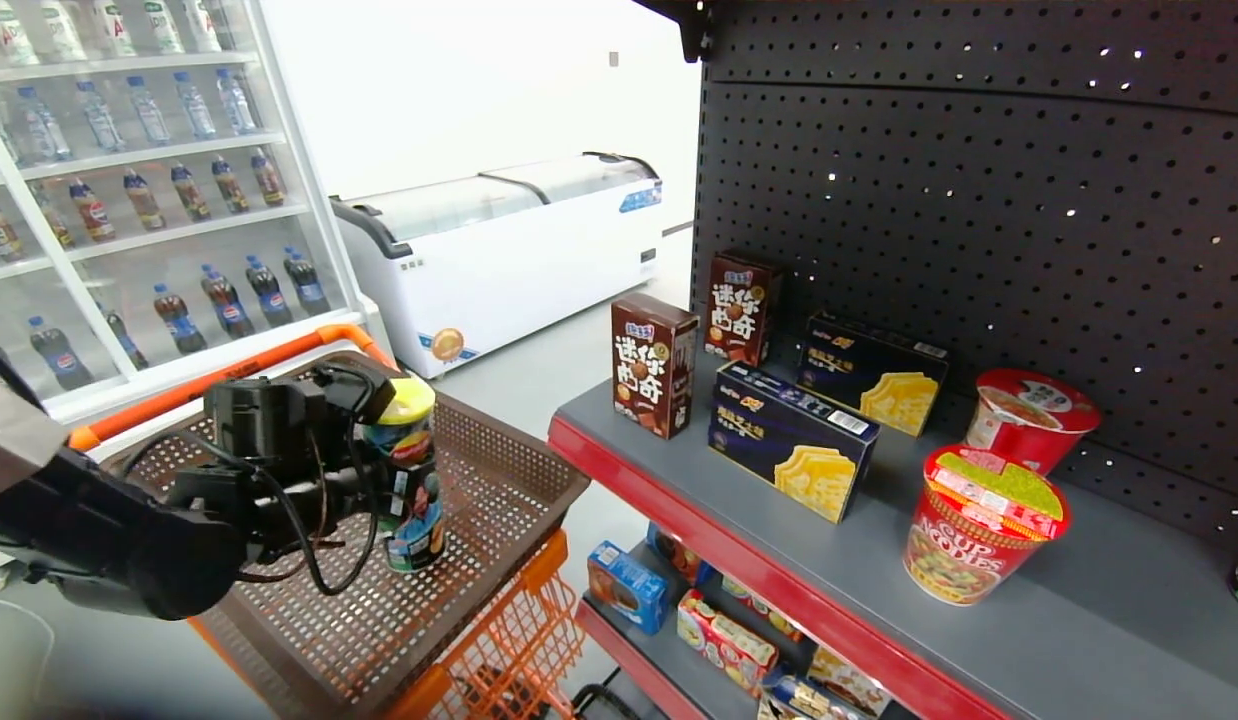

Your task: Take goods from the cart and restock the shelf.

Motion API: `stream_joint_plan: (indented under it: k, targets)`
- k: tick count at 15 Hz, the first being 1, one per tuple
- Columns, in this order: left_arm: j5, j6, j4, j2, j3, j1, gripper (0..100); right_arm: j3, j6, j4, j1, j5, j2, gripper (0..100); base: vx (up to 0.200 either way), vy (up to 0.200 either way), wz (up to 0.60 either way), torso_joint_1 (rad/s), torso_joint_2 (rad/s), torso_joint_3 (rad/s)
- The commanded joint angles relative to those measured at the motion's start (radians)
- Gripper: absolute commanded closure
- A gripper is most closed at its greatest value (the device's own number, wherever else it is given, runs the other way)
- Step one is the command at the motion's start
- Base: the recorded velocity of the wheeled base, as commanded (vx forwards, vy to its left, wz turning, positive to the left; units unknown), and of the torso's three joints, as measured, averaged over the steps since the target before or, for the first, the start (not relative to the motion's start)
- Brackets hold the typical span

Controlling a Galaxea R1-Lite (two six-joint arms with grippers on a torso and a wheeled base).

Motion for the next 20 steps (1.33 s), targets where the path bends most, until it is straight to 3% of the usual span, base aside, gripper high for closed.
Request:
stream_joint_plan:
  k: [1,3,4,8,12,16,20]
  targets:
    - [-0.009,-0.039,0.175,-0.217,-0.037,0.003,100,0.0,0.0,0.0,0.0,0.0,0.0,0,0.0,0.0,0.0,0.0,0.0,0.0]
    - [-0.017,-0.042,0.325,-0.321,-0.06,0.002,100,0.0,0.0,0.0,0.001,0.0,0.0,0,0.0,0.0,0.0,0.0,0.0,0.0]
    - [-0.017,-0.064,0.394,-0.399,-0.053,0.0,100,0.0,0.0,0.0,0.0,0.0,0.0,0,0.0,0.0,0.0,0.0,0.0,0.0]
    - [-0.017,-0.085,0.439,-0.579,-0.024,0.011,100,0.0,0.0,0.0,0.0,0.0,0.0,0,0.0,0.0,0.0,0.0,0.0,0.0]
    - [-0.034,-0.119,0.686,-0.837,0.016,0.011,100,0.0,0.0,0.0,0.0,0.0,0.0,0,0.0,0.0,0.0,0.0,0.0,0.0]
    - [-0.041,-0.124,0.687,-0.932,0.07,0.017,100,0.0,0.0,0.0,0.0,0.0,0.0,0,0.0,0.0,0.0,0.0,0.0,0.0]
    - [-0.04,-0.127,0.686,-1.206,0.231,0.012,100,0.0,0.0,0.0,0.0,0.0,0.0,0,0.0,0.0,0.0,0.0,0.0,0.0]
